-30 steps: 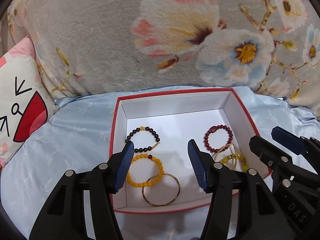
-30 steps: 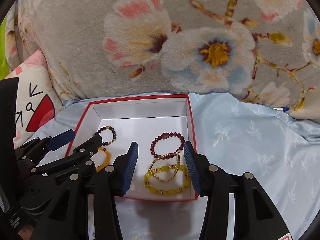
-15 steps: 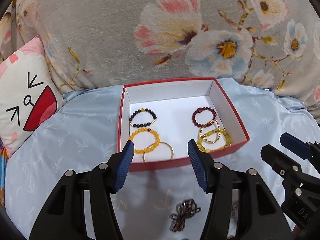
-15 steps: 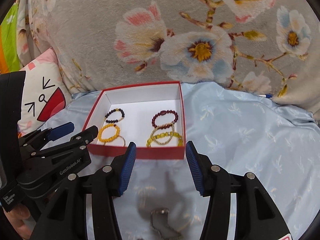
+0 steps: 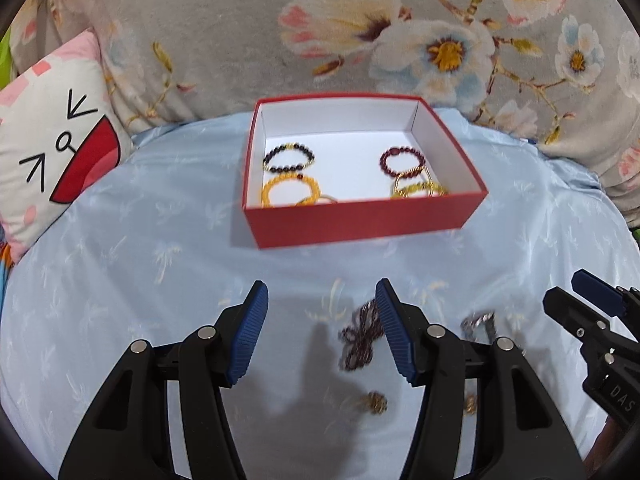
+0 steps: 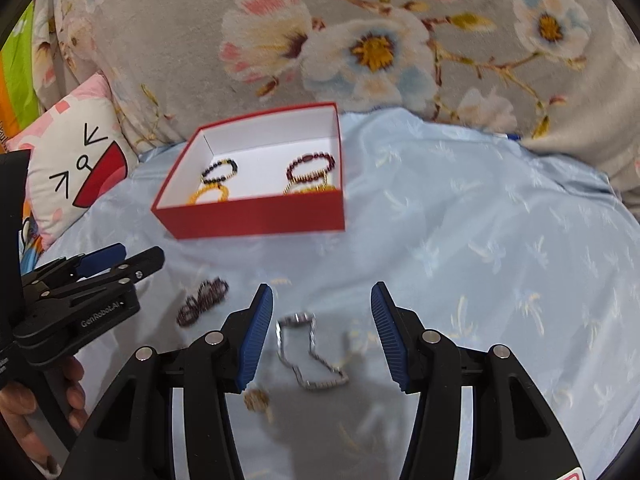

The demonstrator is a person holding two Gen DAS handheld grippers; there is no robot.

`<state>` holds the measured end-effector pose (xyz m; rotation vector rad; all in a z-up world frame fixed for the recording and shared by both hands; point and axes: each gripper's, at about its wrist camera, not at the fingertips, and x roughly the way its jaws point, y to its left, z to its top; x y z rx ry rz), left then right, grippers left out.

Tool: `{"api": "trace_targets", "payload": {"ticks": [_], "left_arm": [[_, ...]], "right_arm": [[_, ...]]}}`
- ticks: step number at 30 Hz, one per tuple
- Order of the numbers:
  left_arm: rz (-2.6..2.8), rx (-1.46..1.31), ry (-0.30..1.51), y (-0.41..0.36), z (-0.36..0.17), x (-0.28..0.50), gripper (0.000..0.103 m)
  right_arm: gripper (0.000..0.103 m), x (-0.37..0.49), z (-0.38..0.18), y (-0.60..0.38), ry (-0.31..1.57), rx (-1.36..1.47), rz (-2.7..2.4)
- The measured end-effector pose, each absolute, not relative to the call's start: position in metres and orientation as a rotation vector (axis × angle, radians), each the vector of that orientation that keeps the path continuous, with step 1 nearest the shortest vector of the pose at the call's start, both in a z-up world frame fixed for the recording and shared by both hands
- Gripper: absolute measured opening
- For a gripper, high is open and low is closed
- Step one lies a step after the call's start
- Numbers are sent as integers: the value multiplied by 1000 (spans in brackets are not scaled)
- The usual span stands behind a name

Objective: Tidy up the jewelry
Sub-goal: 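Withdraw both open tools from the red box over the loose jewelry, then lower the right tool onto the silver watch and close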

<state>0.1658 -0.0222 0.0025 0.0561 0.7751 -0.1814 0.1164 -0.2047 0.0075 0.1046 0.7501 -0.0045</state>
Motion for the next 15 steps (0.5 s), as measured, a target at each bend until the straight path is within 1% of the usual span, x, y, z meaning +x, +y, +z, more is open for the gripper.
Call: {"api": "trace_targets", "payload": {"ticks": [13, 15], "left_arm": [[-189, 1, 850, -8, -27, 141, 55], [-204, 6, 855, -11, -30, 142, 57]], "right_arm": [[50, 95, -31, -201, 836, 109, -2], [50, 96, -33, -199, 839, 111, 1]]}}
